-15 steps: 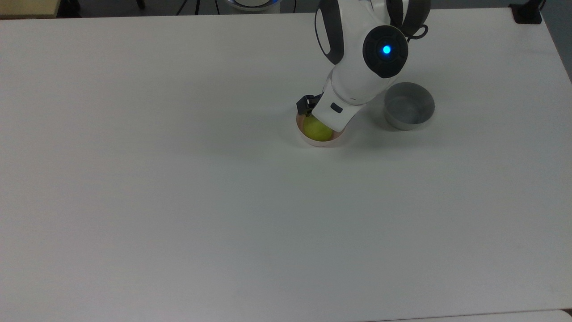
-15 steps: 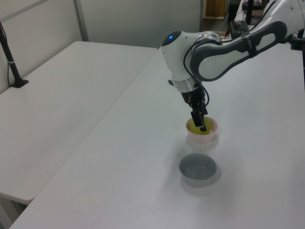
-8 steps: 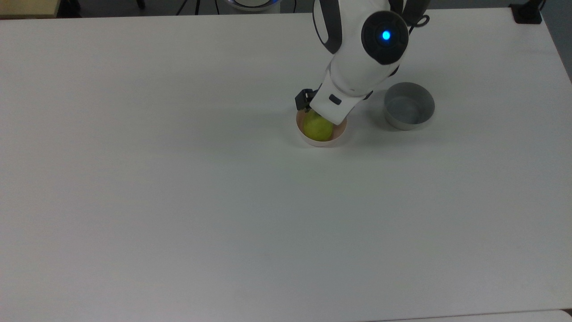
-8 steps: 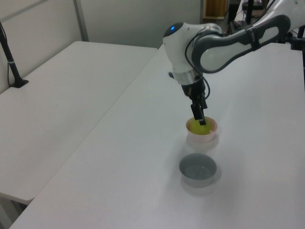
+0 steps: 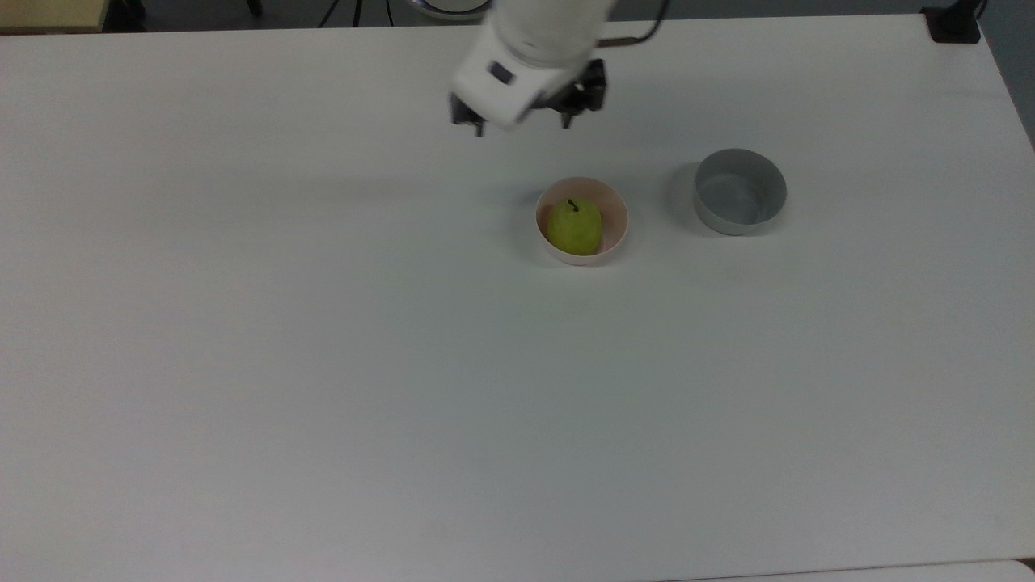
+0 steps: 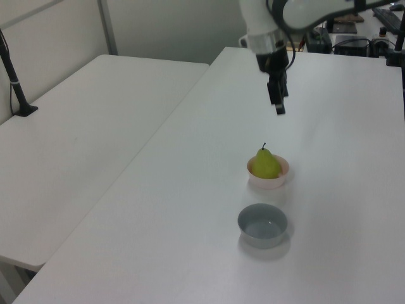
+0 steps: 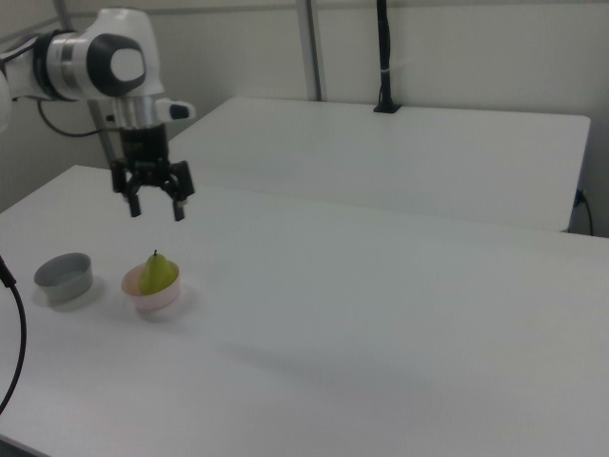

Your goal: Place the pear in the bowl

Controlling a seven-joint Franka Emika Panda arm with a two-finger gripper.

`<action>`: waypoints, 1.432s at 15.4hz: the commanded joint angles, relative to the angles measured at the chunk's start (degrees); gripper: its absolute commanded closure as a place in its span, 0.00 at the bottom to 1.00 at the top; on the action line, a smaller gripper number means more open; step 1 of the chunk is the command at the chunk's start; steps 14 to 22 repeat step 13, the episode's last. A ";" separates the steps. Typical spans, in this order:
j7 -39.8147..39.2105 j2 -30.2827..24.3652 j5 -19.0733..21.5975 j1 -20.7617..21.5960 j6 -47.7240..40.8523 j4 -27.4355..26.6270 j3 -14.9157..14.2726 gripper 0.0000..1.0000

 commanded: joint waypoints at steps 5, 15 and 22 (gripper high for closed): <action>-5.42 -5.40 -4.20 -14.41 -0.75 -1.29 -0.14 0.00; -5.16 -5.32 -6.67 -18.82 -0.04 -1.29 -0.58 0.00; -5.16 -5.32 -6.67 -18.82 -0.04 -1.29 -0.58 0.00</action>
